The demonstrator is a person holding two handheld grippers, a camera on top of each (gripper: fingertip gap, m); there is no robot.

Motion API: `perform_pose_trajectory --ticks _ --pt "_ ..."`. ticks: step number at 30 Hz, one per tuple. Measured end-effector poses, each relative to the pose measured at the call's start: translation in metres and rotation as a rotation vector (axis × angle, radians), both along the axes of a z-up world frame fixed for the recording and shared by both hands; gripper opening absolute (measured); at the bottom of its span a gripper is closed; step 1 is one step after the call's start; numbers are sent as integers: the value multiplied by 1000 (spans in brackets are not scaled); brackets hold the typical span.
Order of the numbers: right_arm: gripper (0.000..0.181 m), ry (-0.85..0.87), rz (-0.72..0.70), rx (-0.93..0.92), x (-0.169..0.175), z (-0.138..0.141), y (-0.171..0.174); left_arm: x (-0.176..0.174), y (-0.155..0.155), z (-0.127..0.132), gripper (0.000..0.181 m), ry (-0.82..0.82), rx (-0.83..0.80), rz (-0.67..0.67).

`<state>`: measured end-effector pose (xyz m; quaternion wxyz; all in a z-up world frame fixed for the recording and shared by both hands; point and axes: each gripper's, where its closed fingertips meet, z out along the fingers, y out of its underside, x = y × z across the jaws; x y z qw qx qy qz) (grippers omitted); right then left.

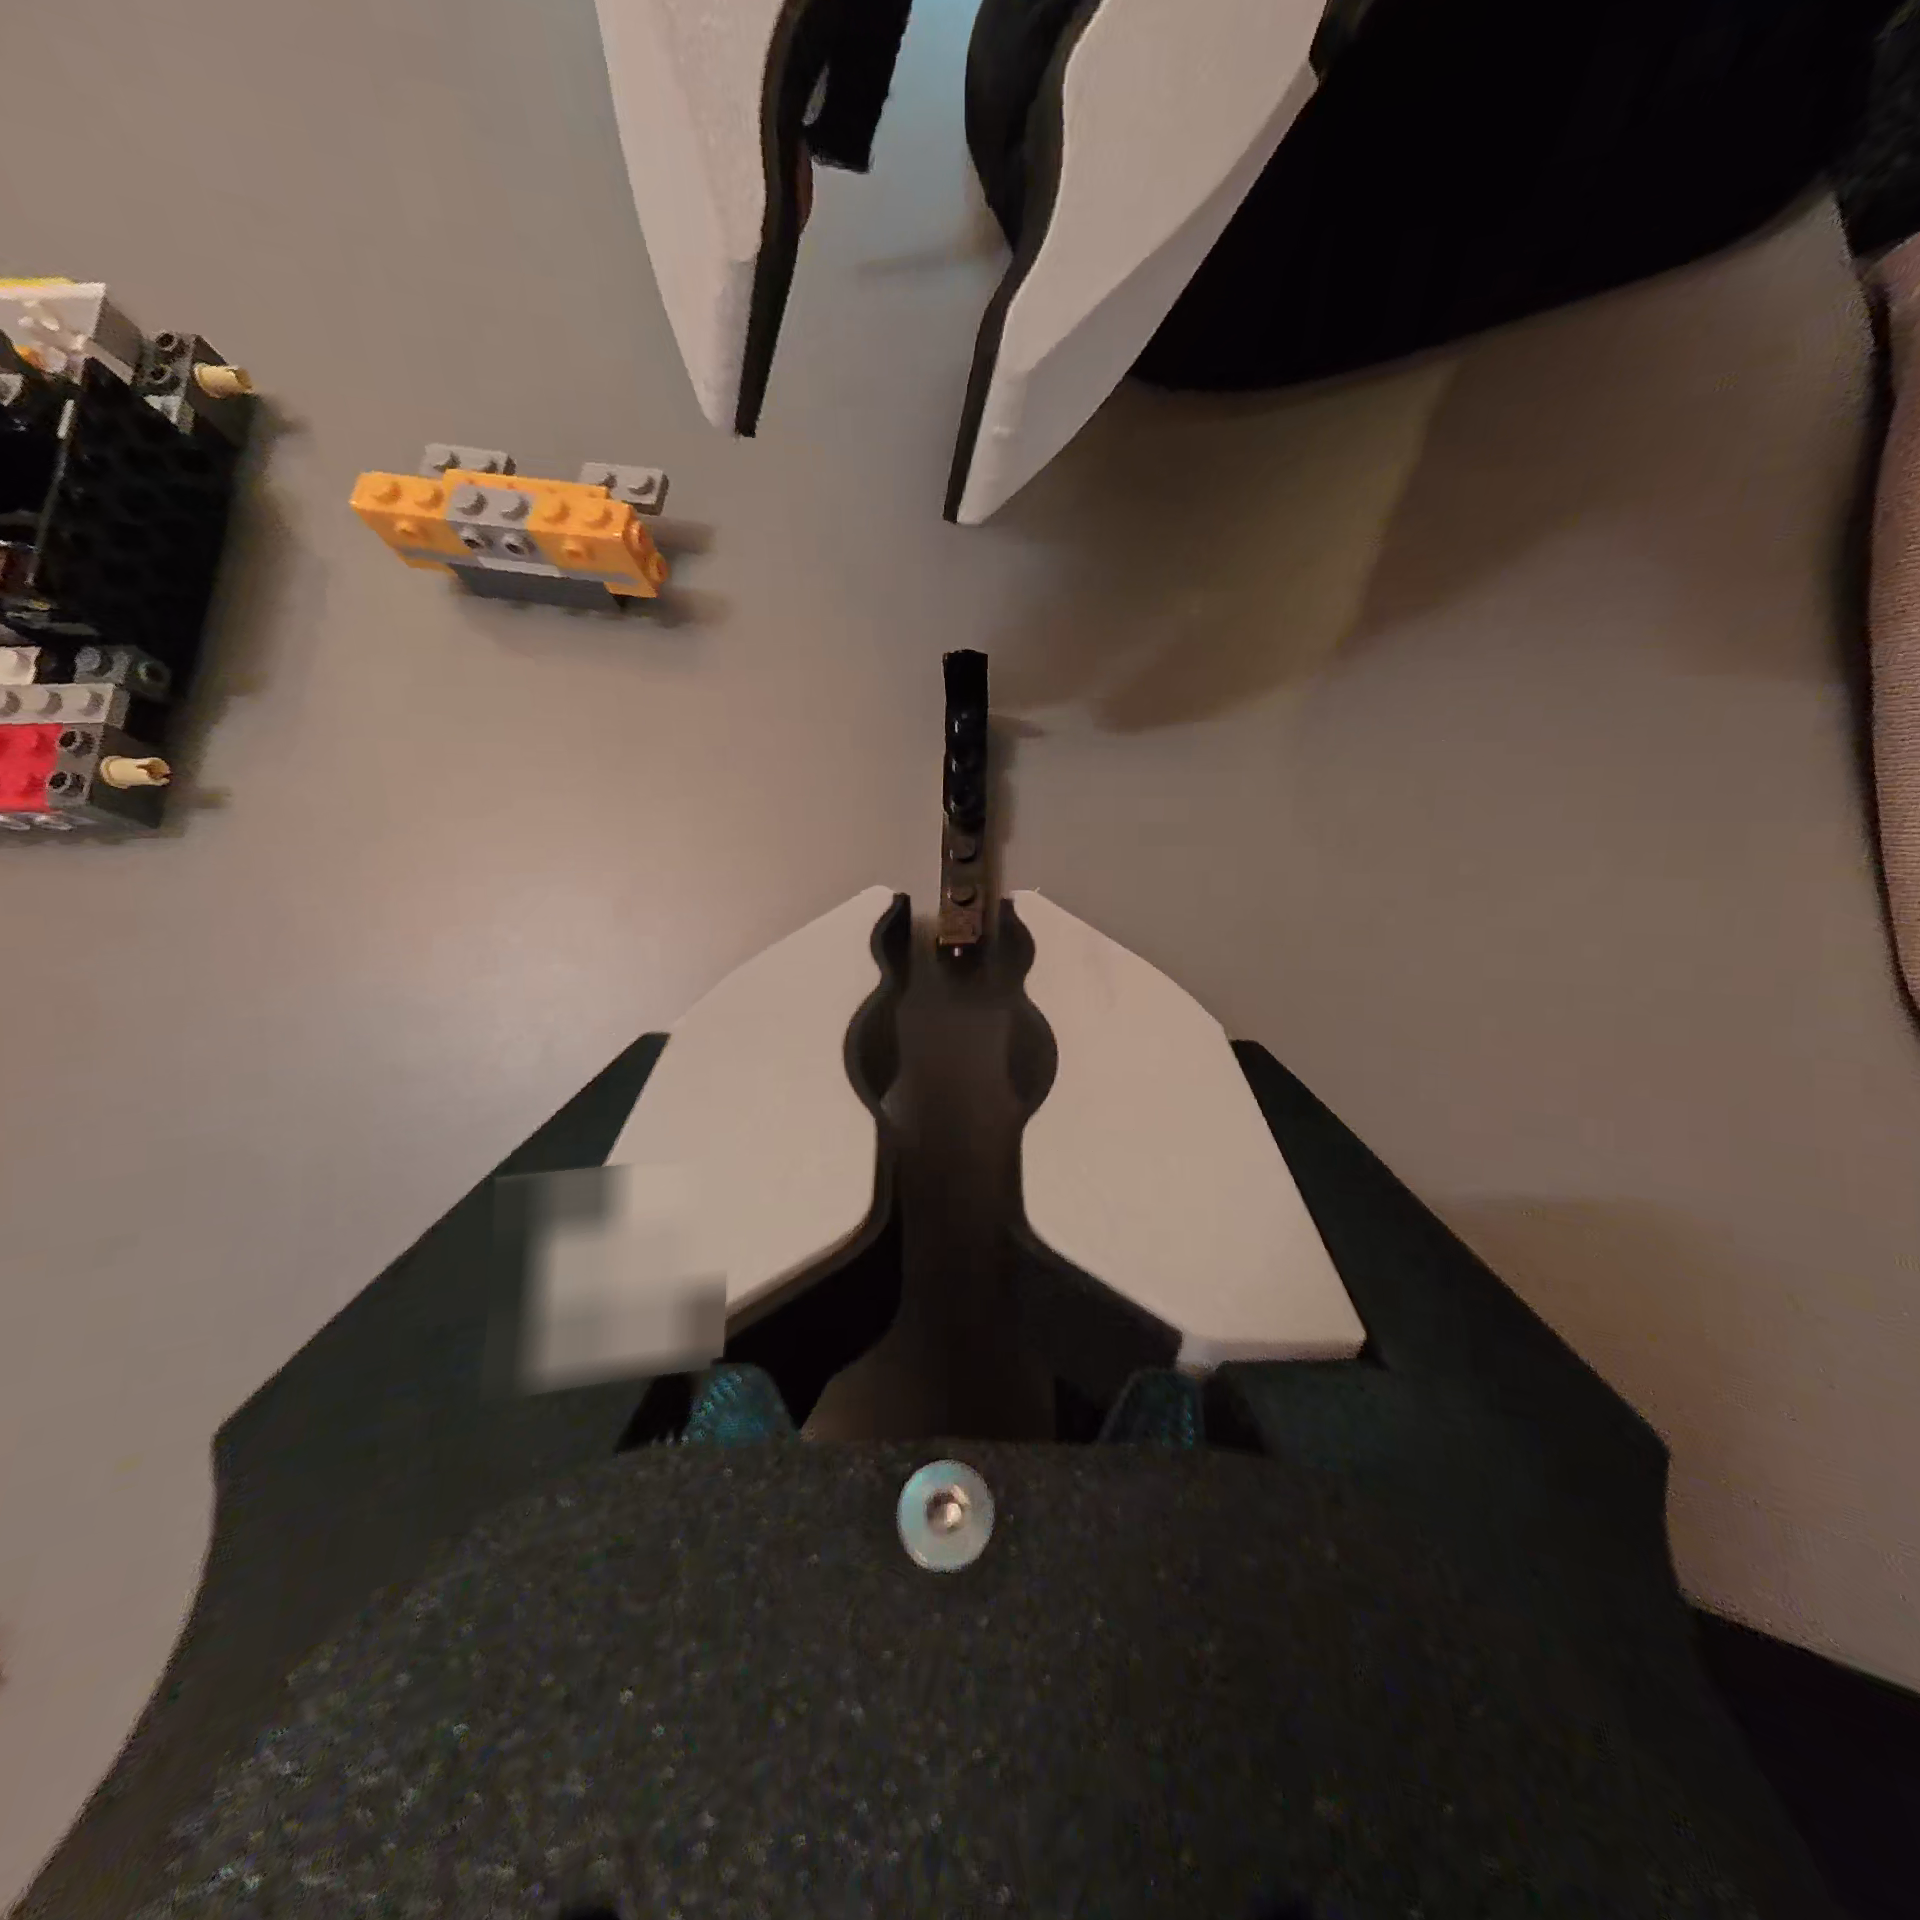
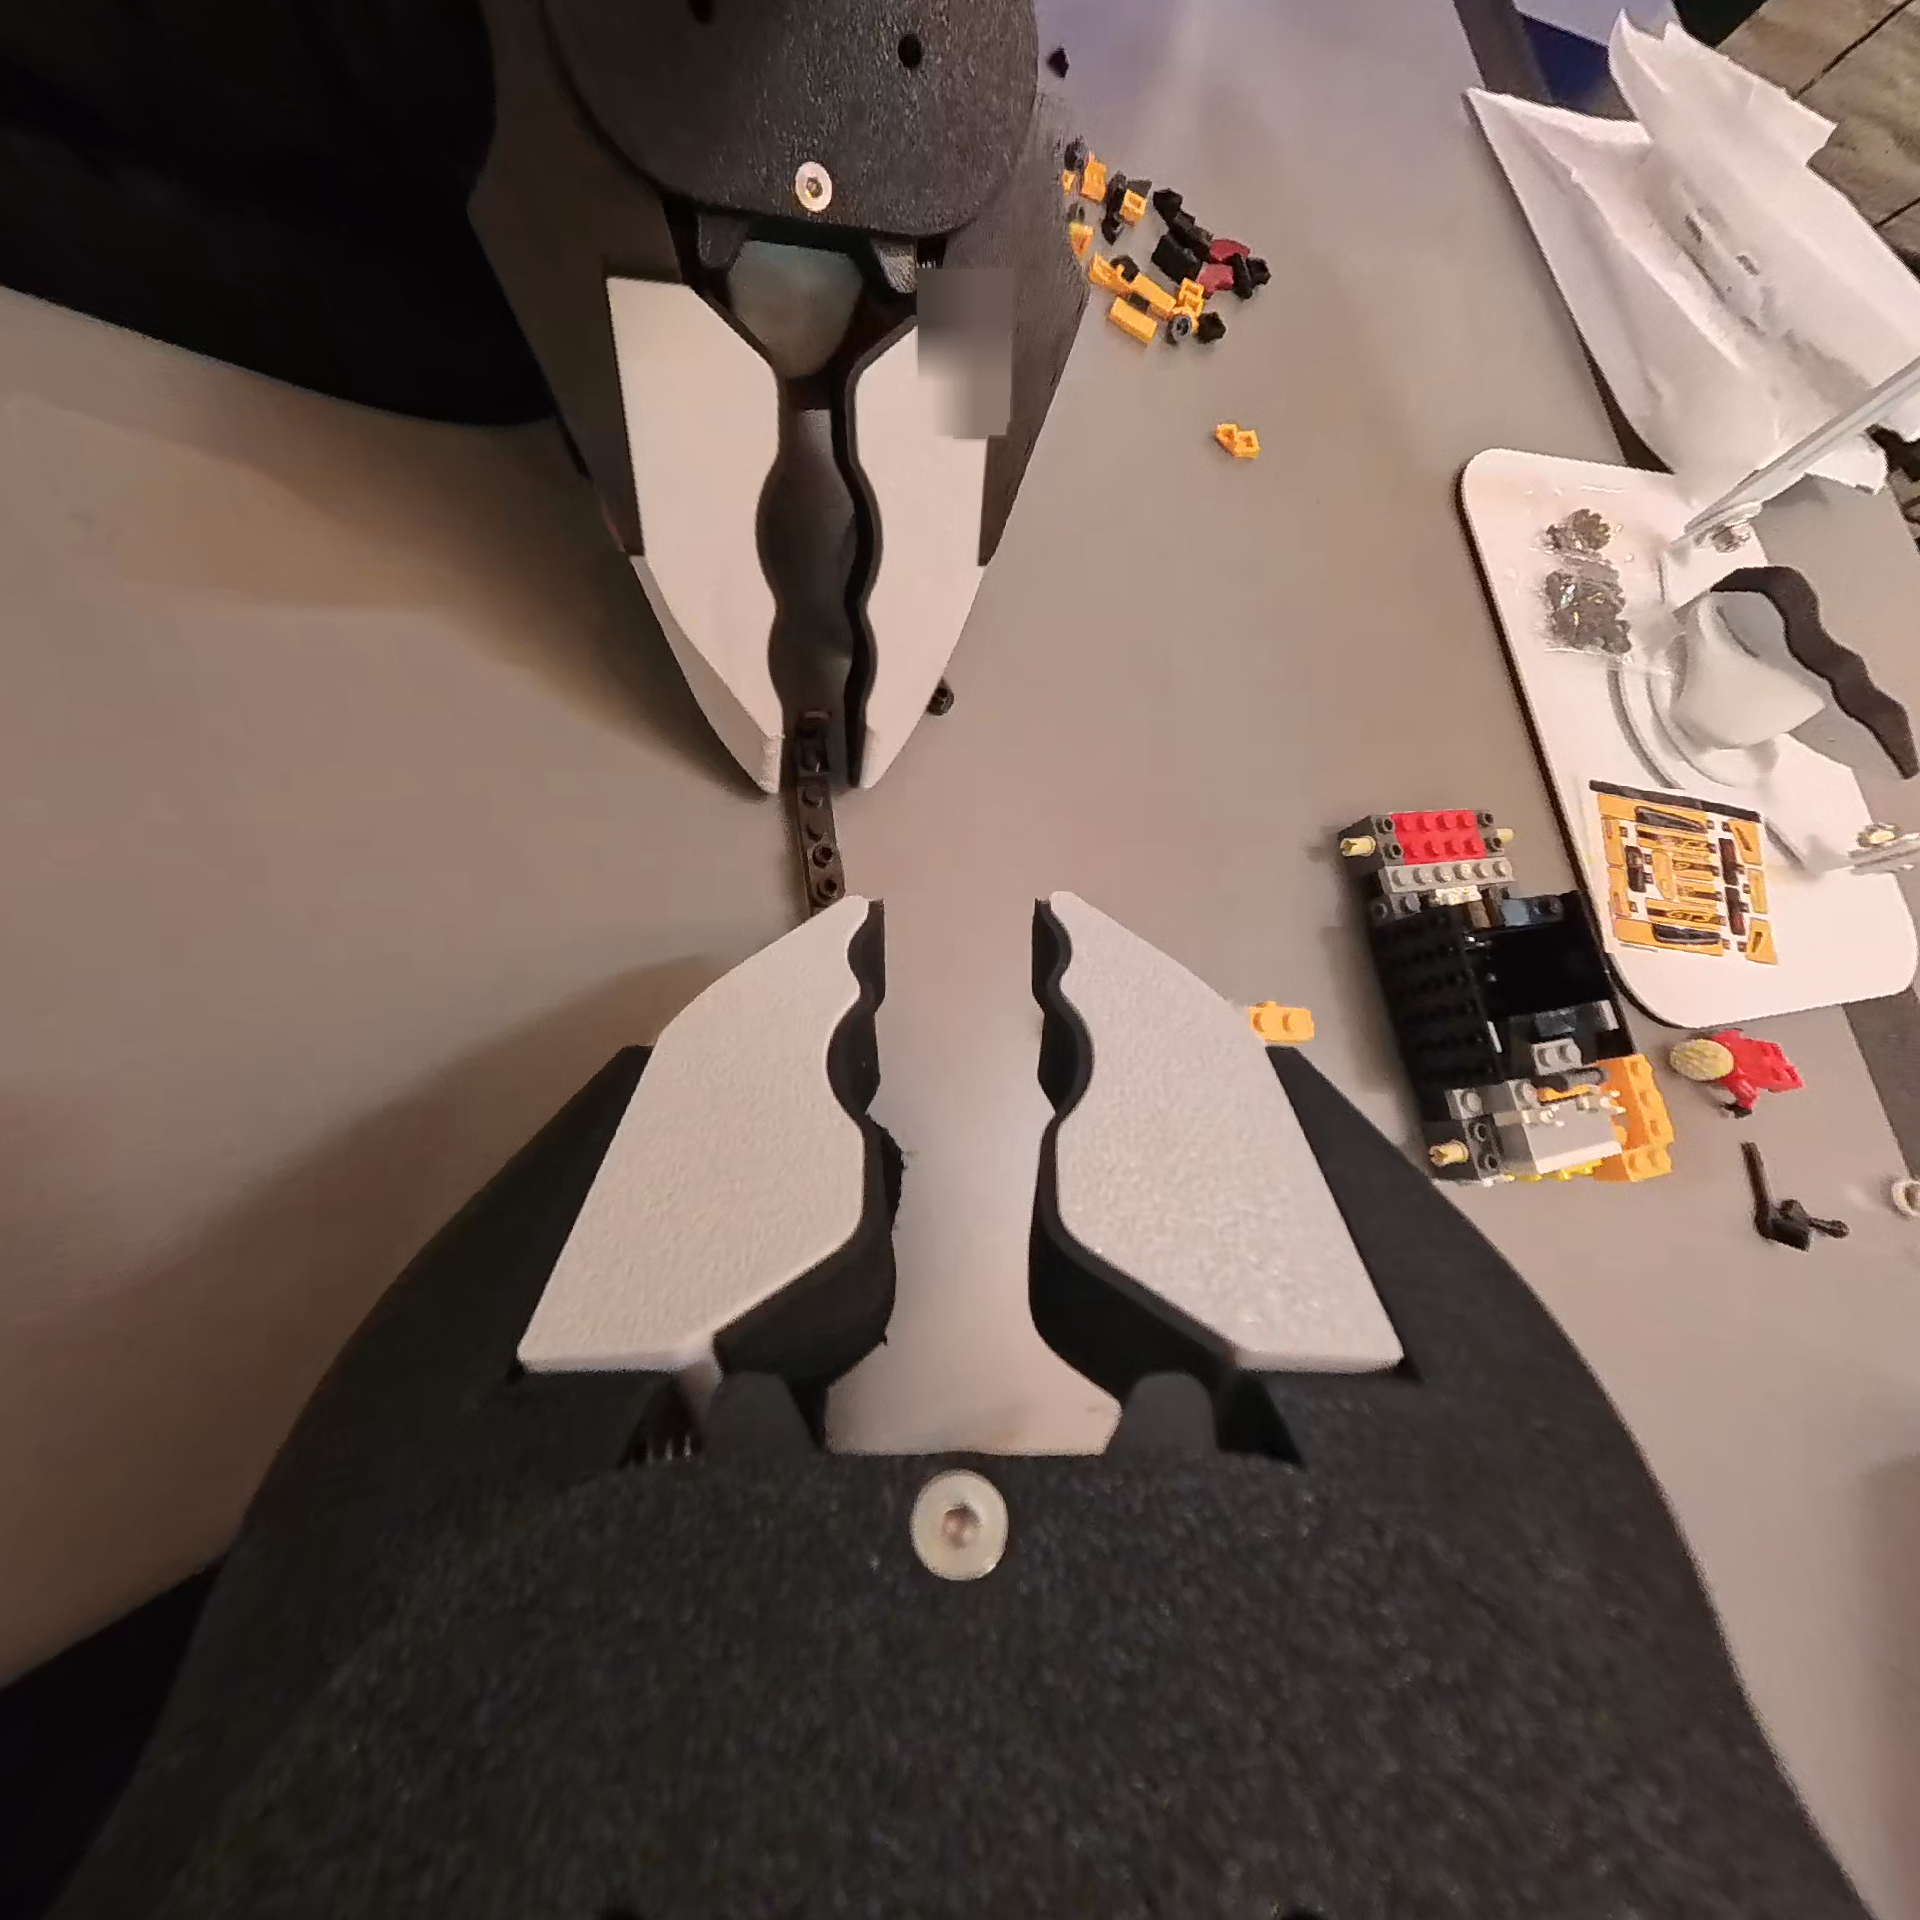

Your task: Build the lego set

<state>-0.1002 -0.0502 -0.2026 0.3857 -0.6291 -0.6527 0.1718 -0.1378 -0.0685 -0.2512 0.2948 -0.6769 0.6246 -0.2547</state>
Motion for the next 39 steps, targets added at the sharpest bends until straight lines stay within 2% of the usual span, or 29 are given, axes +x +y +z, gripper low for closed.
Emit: perform_pose_trajectory --ticks 4,8,19,28,34,36,39 --pt "27 21 -10 -6 0 2 2 -7 4 13 19 -53 -6 19" --pt "25 48 -44 -19 4 5 8 -23 24 21 19 -92 4 124" --pt "23 142 -124 -59 15 11 18 -50 44 -1 22 56 58 226" --pt "21 163 -116 -78 15 6 16 -37 35 -3 22 49 23 184" --pt "20 162 -103 -97 13 2 14 -31 33 -4 8 72 -2 191" --pt "20 144 -71 -128 12 0 6 -31 33 -3 8 85 23 184" --pt "21 75 -4 -175 8 -8 -14 -25 28 8 7 20 20 153"
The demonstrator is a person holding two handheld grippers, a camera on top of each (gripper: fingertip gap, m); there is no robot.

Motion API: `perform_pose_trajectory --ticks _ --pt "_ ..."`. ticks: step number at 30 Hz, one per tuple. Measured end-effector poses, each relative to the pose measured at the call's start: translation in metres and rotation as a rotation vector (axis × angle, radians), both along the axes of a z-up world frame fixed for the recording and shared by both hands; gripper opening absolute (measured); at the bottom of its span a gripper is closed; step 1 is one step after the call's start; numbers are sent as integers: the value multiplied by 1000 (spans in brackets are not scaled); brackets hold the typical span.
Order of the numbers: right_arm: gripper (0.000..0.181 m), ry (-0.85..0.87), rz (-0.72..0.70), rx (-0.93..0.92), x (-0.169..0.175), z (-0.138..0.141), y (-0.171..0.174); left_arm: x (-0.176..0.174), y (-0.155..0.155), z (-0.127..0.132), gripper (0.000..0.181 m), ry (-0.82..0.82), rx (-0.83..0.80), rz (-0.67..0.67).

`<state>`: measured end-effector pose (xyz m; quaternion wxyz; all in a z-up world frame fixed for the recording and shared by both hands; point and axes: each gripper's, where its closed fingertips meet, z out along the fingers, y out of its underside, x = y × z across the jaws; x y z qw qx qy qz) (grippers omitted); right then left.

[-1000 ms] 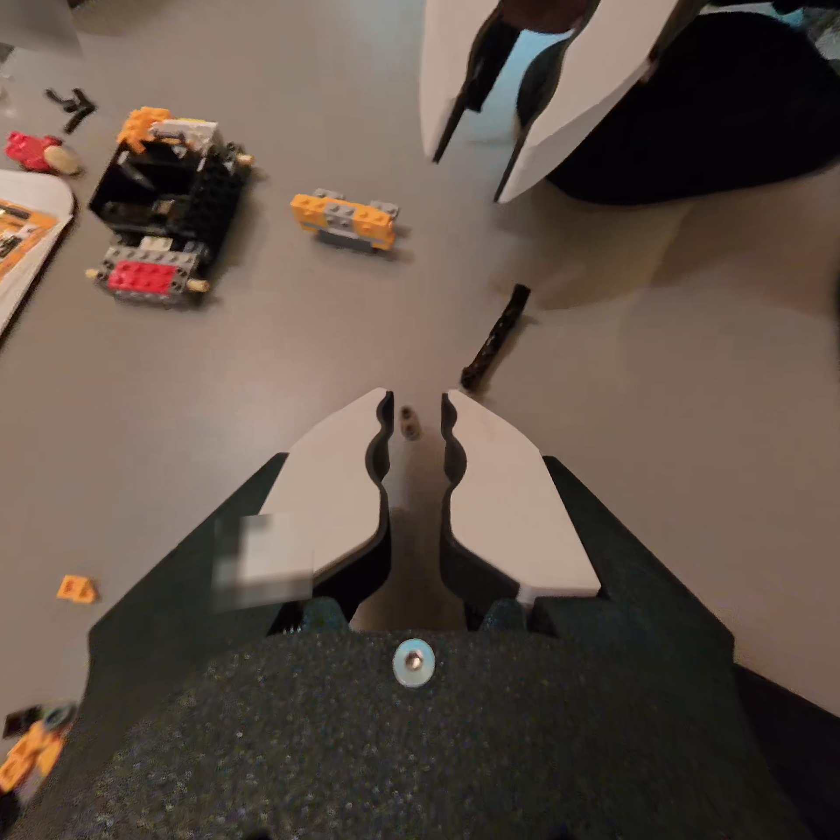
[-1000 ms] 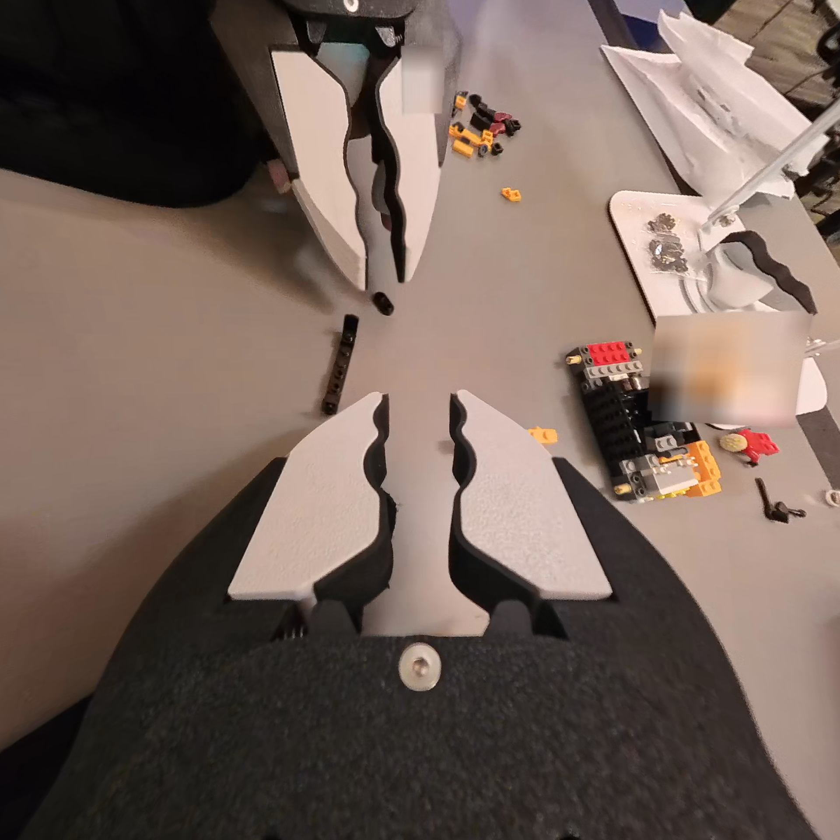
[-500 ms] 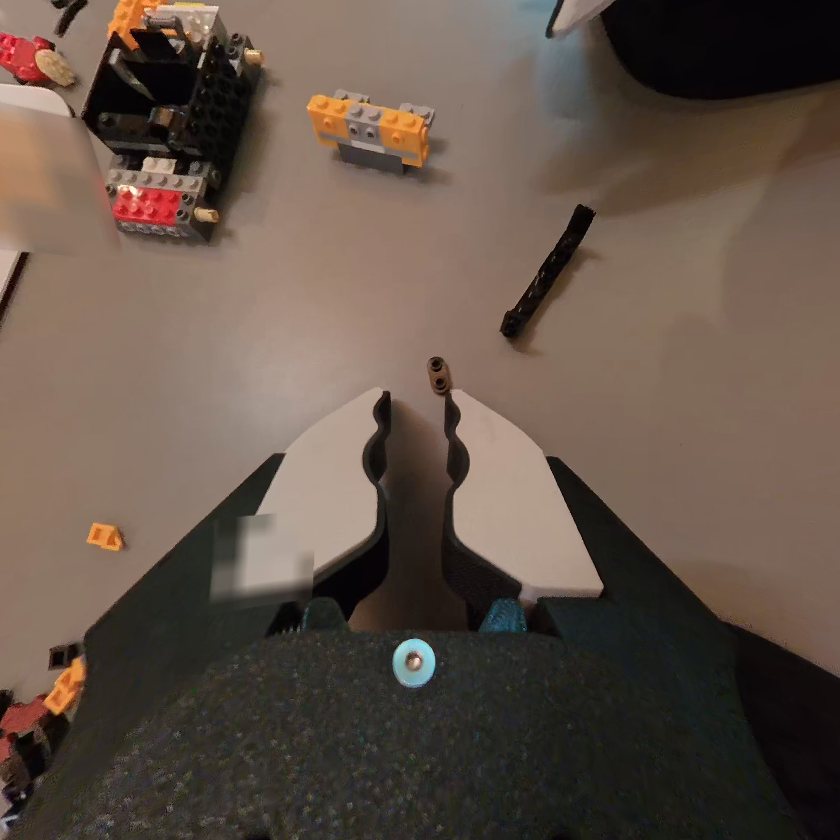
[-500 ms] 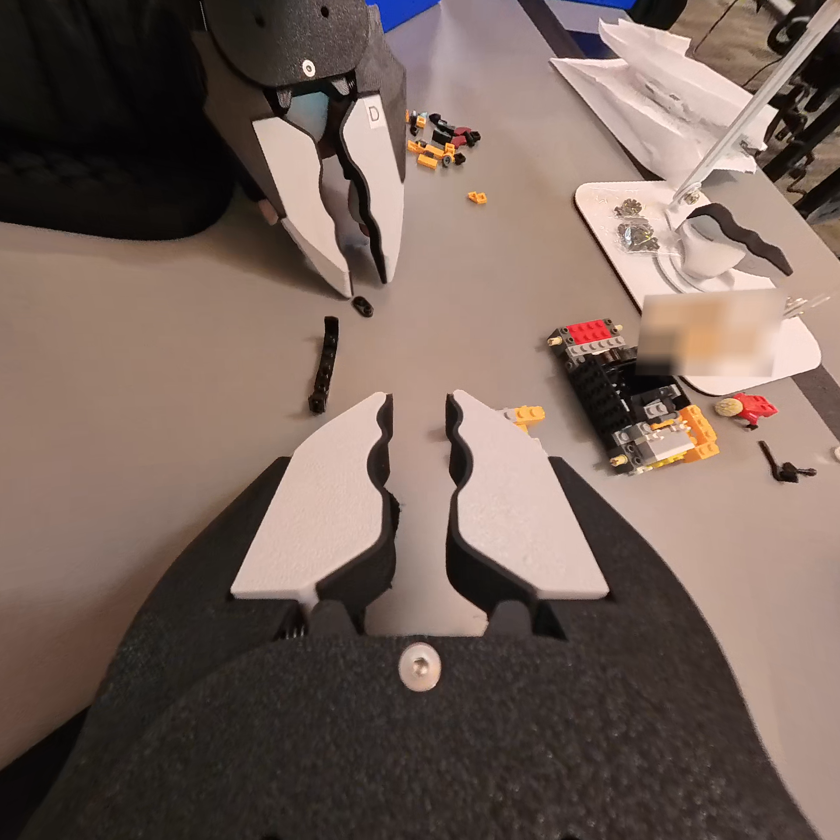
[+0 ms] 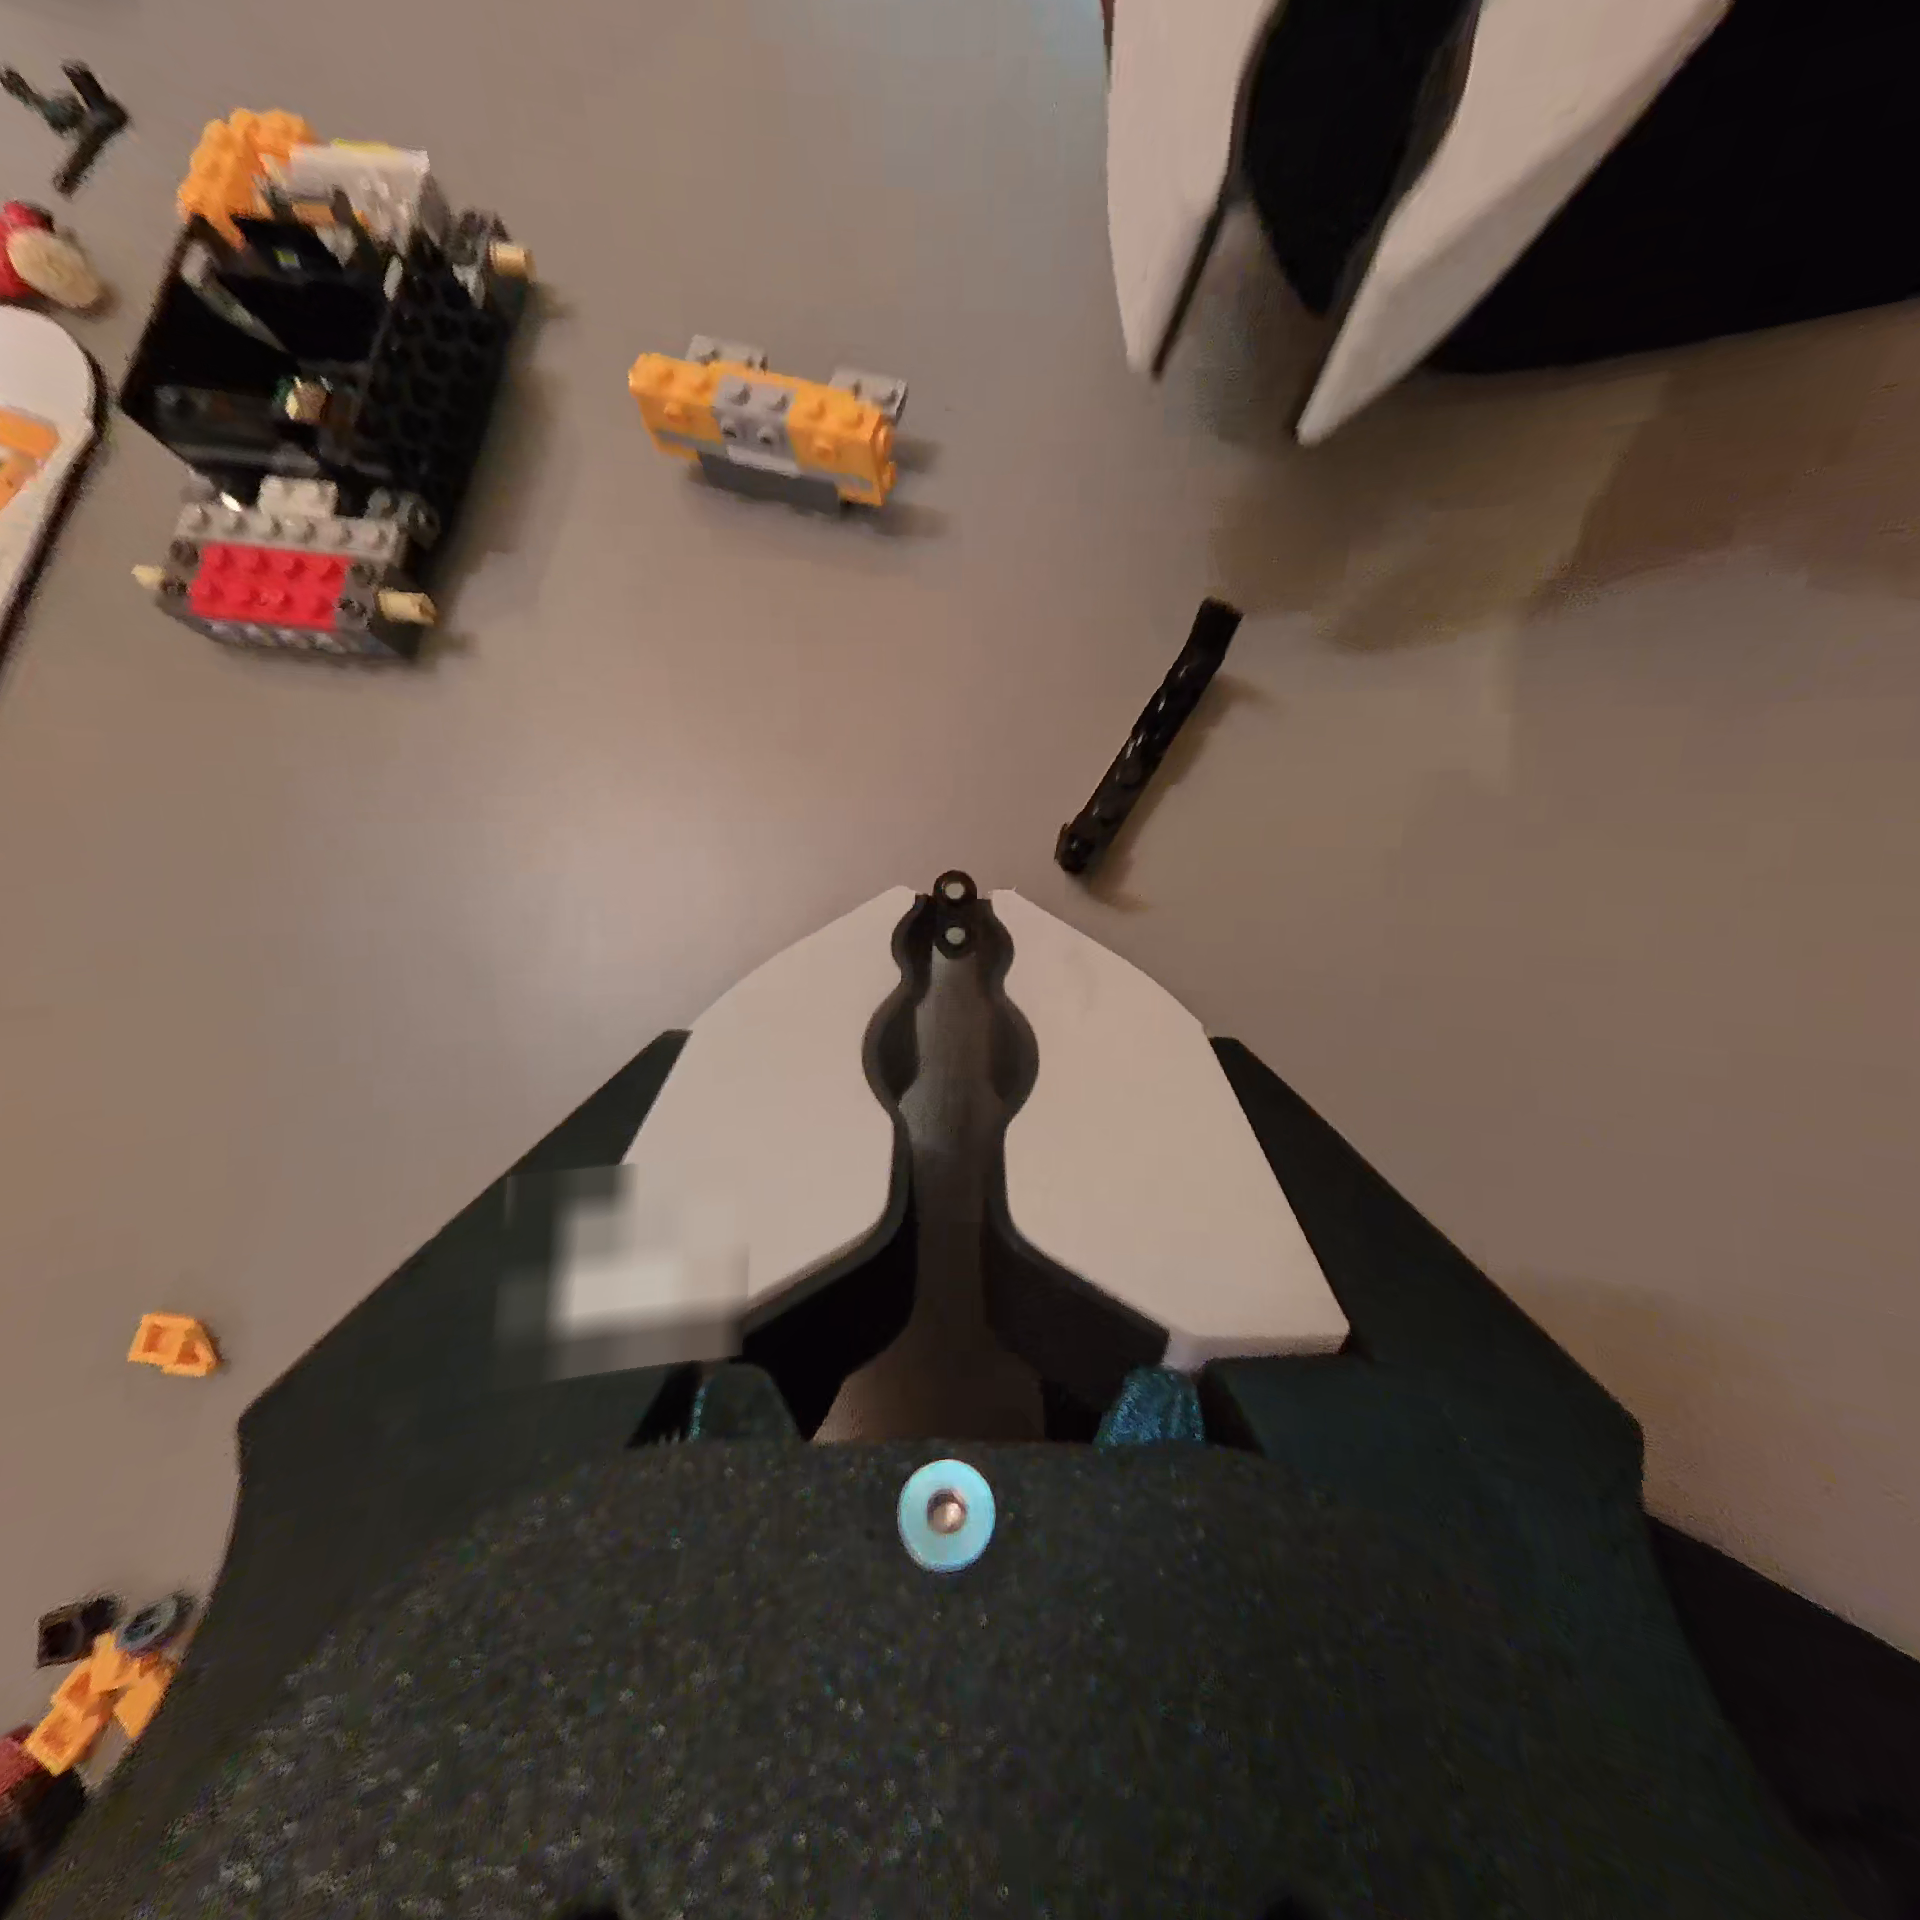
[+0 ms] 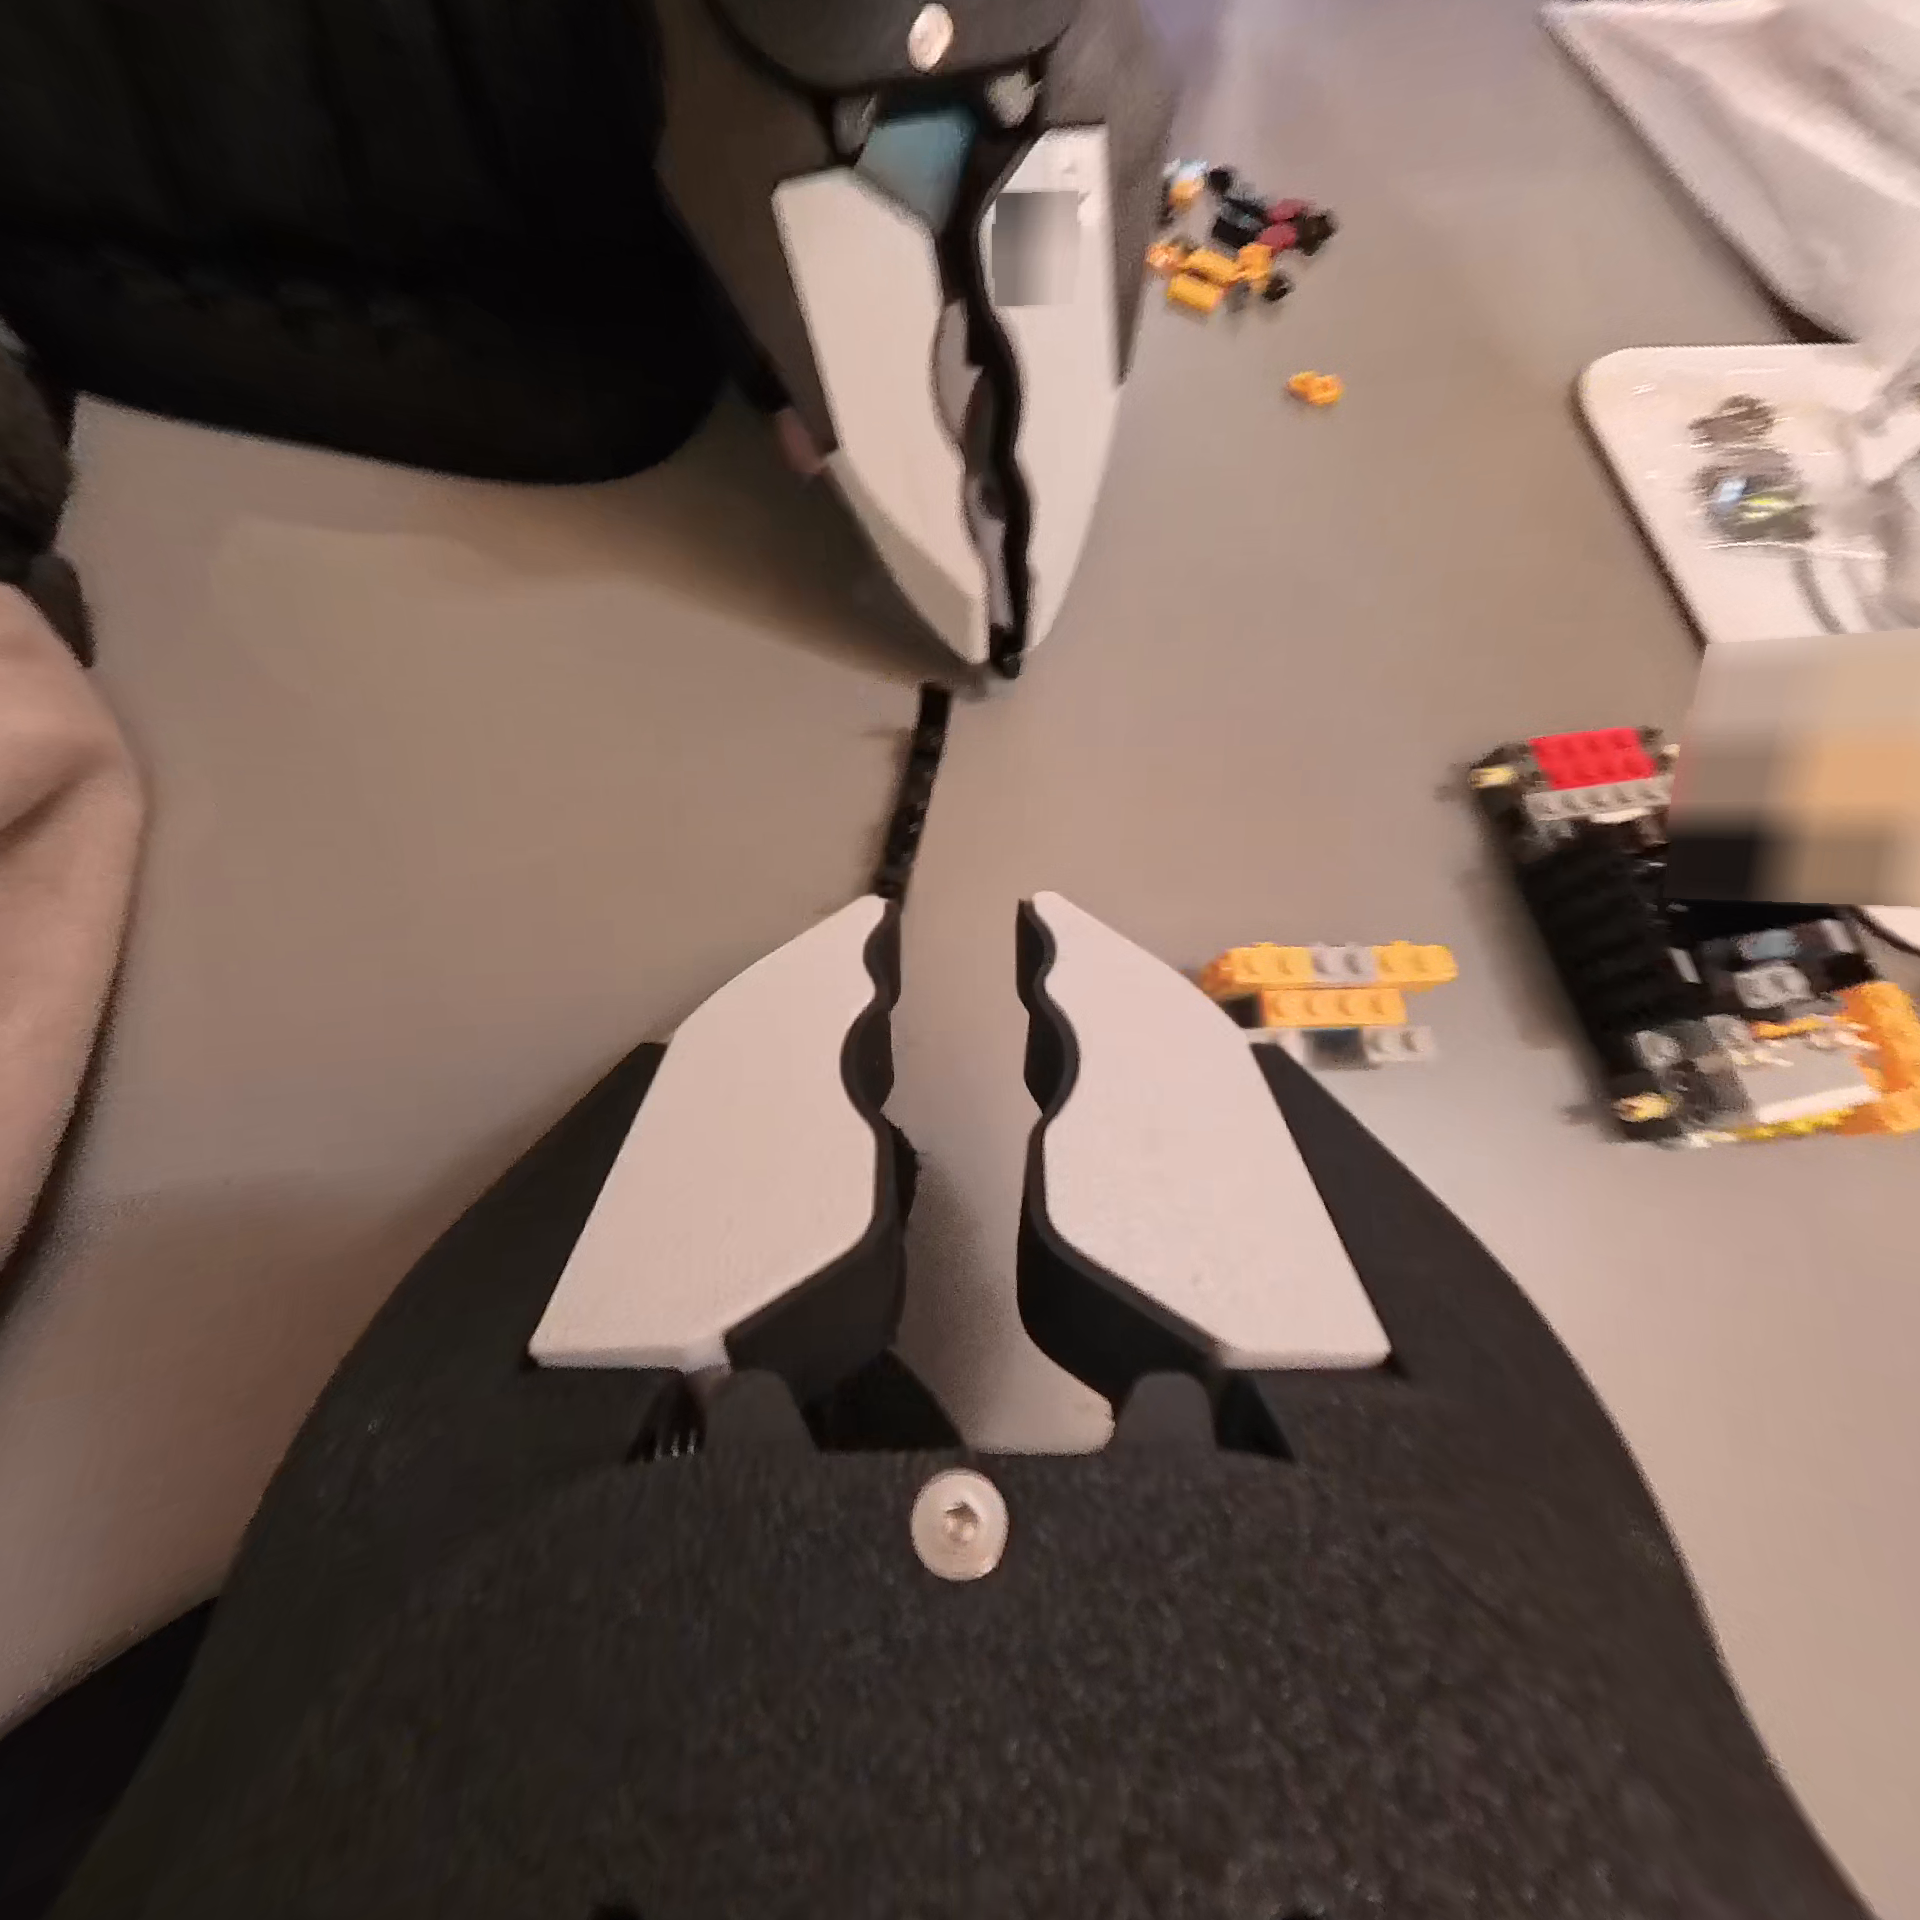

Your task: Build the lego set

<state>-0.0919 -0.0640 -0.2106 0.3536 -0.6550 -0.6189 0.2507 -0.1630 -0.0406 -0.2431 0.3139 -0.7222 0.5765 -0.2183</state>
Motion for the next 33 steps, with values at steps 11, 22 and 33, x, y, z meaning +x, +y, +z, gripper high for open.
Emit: perform_pose_trajectory --ticks 11,22,33 --pt "26 -187 29 -12 -19 -37 -9 31 -31 18 7 -21 91 -253" --pt "9 -216 160 -22 -22 -40 -10 34 -29 1 8 130 52 -357" --pt "9 -212 223 -19 -19 -40 -12 34 -34 -5 8 159 8 -378"
